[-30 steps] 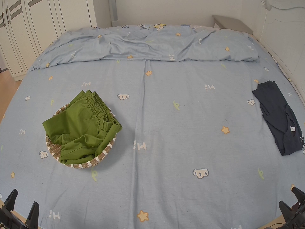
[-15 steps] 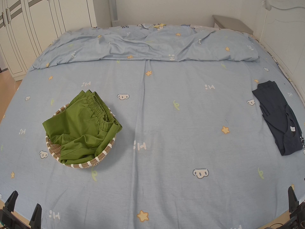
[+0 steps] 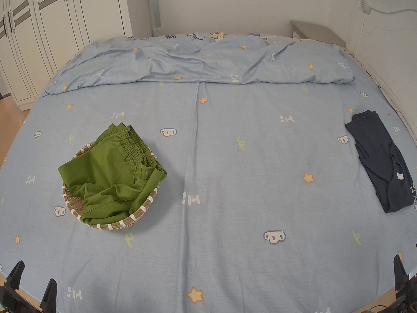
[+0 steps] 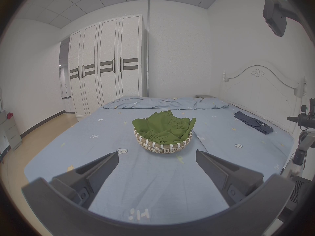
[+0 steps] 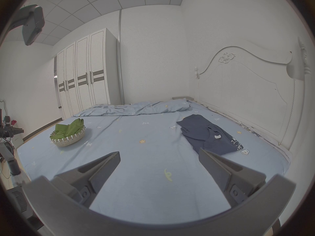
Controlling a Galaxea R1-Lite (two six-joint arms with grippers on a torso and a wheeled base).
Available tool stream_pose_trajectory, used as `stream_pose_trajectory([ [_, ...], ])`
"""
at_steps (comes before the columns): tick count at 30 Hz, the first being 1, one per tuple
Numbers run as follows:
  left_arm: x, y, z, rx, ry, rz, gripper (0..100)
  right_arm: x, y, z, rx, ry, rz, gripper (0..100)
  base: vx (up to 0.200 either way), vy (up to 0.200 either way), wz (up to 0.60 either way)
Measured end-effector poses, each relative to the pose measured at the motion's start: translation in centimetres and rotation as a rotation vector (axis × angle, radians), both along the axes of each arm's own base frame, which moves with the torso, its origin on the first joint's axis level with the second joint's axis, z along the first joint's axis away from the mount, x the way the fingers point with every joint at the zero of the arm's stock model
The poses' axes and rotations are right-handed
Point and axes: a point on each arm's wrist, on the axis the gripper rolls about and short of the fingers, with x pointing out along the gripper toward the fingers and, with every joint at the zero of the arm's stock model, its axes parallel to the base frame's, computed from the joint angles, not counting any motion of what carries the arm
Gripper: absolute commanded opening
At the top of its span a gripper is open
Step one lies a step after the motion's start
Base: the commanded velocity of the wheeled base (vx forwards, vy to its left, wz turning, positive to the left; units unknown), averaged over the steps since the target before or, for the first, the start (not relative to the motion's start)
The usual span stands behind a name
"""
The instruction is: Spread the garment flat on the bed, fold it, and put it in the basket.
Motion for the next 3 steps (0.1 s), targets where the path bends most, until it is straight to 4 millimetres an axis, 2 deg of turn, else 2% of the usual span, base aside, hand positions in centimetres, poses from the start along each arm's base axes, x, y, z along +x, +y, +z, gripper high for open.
stream_pose_trajectory([
  [3,0.0,0.0,0.0,0.0,0.0,0.0,100,0.0,0.0,0.0,0.001,0.0,0.0,100,0.0,0.0,0.0],
])
